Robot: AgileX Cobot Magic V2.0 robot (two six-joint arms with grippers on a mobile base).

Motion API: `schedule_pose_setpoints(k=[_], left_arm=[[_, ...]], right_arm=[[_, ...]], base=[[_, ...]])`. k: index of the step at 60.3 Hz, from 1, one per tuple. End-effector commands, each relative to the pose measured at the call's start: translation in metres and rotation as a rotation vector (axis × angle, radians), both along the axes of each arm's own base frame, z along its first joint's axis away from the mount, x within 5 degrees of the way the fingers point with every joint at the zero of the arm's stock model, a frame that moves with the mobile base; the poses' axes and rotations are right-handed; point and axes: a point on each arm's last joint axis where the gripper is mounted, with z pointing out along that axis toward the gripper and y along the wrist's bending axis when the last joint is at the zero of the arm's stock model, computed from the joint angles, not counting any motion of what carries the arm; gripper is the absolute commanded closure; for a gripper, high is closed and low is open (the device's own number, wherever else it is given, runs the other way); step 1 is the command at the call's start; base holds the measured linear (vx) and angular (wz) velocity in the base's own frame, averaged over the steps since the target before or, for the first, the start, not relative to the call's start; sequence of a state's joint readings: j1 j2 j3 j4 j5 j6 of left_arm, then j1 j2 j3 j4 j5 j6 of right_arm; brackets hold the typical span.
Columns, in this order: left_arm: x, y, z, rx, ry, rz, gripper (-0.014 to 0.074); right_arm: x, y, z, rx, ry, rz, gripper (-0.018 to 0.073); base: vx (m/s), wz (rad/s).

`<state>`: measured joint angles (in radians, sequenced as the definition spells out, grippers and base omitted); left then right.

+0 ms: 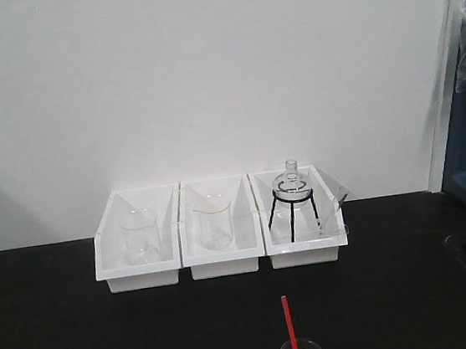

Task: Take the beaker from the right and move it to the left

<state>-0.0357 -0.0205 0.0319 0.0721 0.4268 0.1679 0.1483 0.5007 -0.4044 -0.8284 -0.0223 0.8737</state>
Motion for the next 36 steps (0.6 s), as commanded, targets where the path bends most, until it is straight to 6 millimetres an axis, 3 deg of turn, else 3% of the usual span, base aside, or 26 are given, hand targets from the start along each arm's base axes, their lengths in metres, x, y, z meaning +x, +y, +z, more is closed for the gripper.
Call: schedule_pose_setpoints(k=[1,15,28,33,36], left_arm=[[0.002,-0.001,0.001,-0.003,-0.064,-0.011,0.0603],[0.002,-0.001,0.001,-0.003,-0.064,-0.011,0.0603],[0.002,-0.001,0.001,-0.003,-0.064,-0.011,0.0603],[0.002,-0.001,0.001,-0.003,-0.064,-0.011,0.0603],[0.002,-0.001,0.001,-0.003,-0.064,-0.011,0.0603]], right_arm=[[-0.001,0.003,0.013,0.004,-0.058,0.033,0.0564],[-0.001,0.000,0.009,-0.095,-0.055,-0.001,0.0564],[-0.023,-0.006,0.009,-0.249,-0.078,-0.035,0.0564],[-0.031,-0.008,-0.005,-0.241,-0.085,-0.047,0.0564],[-0.034,-0.011,-0.024,-0.197,-0.069,-0.075,0.0564]], base=[[0.00,0.00],[0.00,0.00],[0.00,0.00],[0.00,0.00],[0.00,0.00]])
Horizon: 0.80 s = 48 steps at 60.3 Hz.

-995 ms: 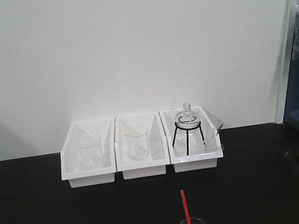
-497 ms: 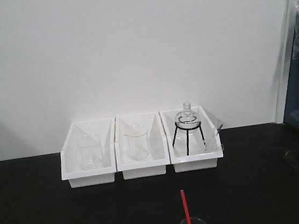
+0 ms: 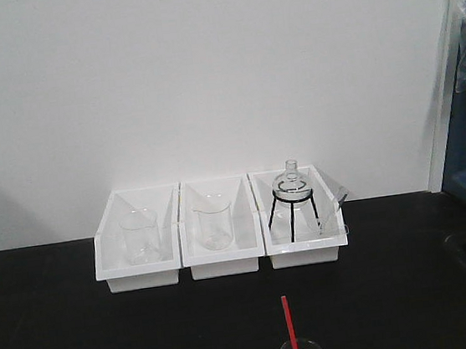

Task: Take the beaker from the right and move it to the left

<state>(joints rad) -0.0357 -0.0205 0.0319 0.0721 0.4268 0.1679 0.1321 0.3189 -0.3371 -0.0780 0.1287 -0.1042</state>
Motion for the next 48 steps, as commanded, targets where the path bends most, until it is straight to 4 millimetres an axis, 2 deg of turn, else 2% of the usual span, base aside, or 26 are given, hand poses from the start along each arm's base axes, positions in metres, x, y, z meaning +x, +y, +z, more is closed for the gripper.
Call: schedule_pose_setpoints(k=[1,7,9,10,16,30,48], left_arm=[[0.002,-0.001,0.001,-0.003,-0.064,-0.011,0.0603],[0.002,-0.001,0.001,-0.003,-0.064,-0.011,0.0603],[0.002,-0.001,0.001,-0.003,-0.064,-0.011,0.0603],[0.002,-0.001,0.001,-0.003,-0.064,-0.011,0.0603],[0.002,-0.001,0.001,-0.003,-0.064,-0.011,0.0603],[0.002,-0.001,0.001,-0.003,-0.064,-0.011,0.0603],[0.002,-0.001,0.001,-0.003,-0.064,-0.011,0.0603]], right_arm=[[-0.006,-0.003,-0.011,0.054,-0.067,-0.037,0.0564],[-0.013,-0.009,-0.051,0.158,-0.061,-0.109,0.0564],[-0.016,-0.010,-0.058,0.170,-0.066,-0.123,0.0564],[-0.017,-0.011,-0.068,0.189,-0.051,-0.131,0.0564],[-0.022,-0.011,-0.096,0.246,-0.047,-0.145,0.0564],[-0.025,-0.012,-0.098,0.176,-0.030,-0.150,0.0564],[-0.025,-0.011,-0.097,0.182,-0.045,-0.141,0.0564]], base=[[0.00,0.00],[0.00,0.00],[0.00,0.00],[0.00,0.00],[0.00,0.00],[0.00,0.00],[0.00,0.00]])
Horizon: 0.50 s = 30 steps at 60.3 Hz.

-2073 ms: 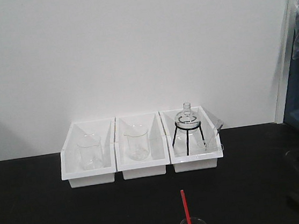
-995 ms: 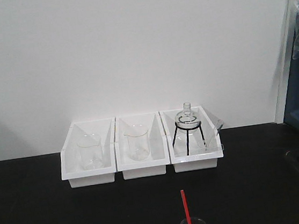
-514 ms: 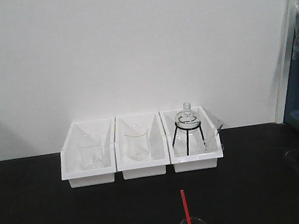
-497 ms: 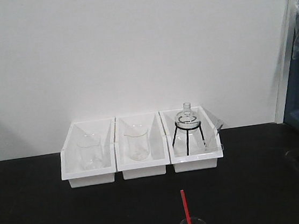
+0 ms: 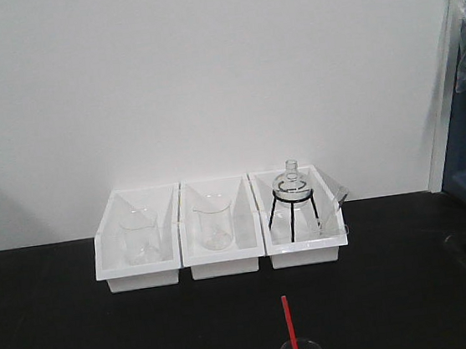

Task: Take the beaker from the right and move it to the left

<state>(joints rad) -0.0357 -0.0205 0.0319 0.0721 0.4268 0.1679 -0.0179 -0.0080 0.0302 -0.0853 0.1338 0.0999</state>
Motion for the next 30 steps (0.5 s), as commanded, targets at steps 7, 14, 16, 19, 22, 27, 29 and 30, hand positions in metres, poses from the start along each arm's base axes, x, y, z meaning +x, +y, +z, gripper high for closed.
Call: schedule_pose_setpoints(k=[7,14,16,19,22,27,29,30], left_arm=[[0.0021,-0.0009,0.0007,-0.003,-0.064,-0.011,0.0603],[0.0021,-0.0009,0.0007,-0.003,-0.064,-0.011,0.0603],[0.0021,-0.0009,0.0007,-0.003,-0.064,-0.011,0.0603],[0.0021,-0.0009,0.0007,-0.003,-0.064,-0.011,0.0603],[0.0021,-0.0009,0.0007,-0.003,-0.064,-0.011,0.0603],[0.0021,-0.0009,0.0007,-0.003,-0.064,-0.011,0.0603],[0.0021,-0.0009,0.0007,-0.003,-0.064,-0.011,0.0603],[0.0021,-0.0009,0.0007,-0.003,-0.064,-0.011,0.0603]], right_arm=[[-0.0006,0.0008,0.0063,-0.020,-0.099,0.010,0.0564],[-0.0006,0.0008,0.0063,-0.020,-0.099,0.010,0.0564],[-0.0006,0.0008,0.0063,-0.020,-0.099,0.010,0.0564],[-0.0006,0.0008,0.0063,-0.020,-0.099,0.010,0.0564],[-0.0006,0.0008,0.0063,-0.020,-0.099,0.010,0.0564],[-0.0006,0.0008,0.0063,-0.020,-0.099,0.010,0.0564],[-0.0006,0.0008,0.0063,-0.020,-0.099,0.010,0.0564],[-0.0006,0.0008,0.0063,-0.020,-0.099,0.010,0.0564]], base=[[0.00,0.00],[0.00,0.00],[0.00,0.00],[0.00,0.00],[0.00,0.00],[0.00,0.00],[0.00,0.00],[0.00,0.00]])
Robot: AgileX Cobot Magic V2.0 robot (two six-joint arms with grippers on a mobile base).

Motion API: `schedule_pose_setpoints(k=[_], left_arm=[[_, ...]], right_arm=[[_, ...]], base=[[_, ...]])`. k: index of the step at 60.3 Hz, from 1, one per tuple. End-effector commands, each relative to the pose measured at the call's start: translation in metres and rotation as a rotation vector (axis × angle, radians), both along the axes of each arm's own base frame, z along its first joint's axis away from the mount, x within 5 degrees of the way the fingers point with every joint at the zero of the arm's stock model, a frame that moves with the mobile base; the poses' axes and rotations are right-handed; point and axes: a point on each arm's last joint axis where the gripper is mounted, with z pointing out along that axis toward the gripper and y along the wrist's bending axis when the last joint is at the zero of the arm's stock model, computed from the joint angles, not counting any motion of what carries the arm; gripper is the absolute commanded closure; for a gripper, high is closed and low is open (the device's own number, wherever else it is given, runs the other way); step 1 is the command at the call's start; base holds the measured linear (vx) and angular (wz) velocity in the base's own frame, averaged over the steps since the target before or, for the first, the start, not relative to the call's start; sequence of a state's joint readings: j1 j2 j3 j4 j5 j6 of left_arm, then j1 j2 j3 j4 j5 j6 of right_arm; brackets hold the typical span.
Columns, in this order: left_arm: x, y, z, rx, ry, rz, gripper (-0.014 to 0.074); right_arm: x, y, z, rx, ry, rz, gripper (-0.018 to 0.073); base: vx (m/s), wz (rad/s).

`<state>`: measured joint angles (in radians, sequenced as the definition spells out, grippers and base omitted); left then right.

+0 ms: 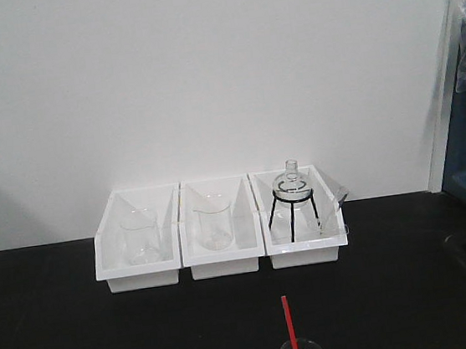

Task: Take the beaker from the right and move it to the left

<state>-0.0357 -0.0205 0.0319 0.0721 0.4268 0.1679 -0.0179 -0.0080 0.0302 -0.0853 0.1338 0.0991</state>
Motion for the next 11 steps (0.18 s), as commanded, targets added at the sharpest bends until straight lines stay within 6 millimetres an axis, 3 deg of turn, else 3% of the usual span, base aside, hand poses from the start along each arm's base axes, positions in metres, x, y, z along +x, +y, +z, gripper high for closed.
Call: schedule_pose_setpoints(k=[1,11], left_arm=[[0.0021,-0.0009,0.0007,-0.003,-0.064,-0.011,0.0603],[0.0021,-0.0009,0.0007,-0.003,-0.064,-0.011,0.0603]], right_arm=[[-0.0006,0.0008,0.0063,-0.019,-0.099,0.010,0.0564],[-0.0006,0.0008,0.0063,-0.019,-0.099,0.010,0.0564]], base=[[0.00,0.00],[0.00,0.00]])
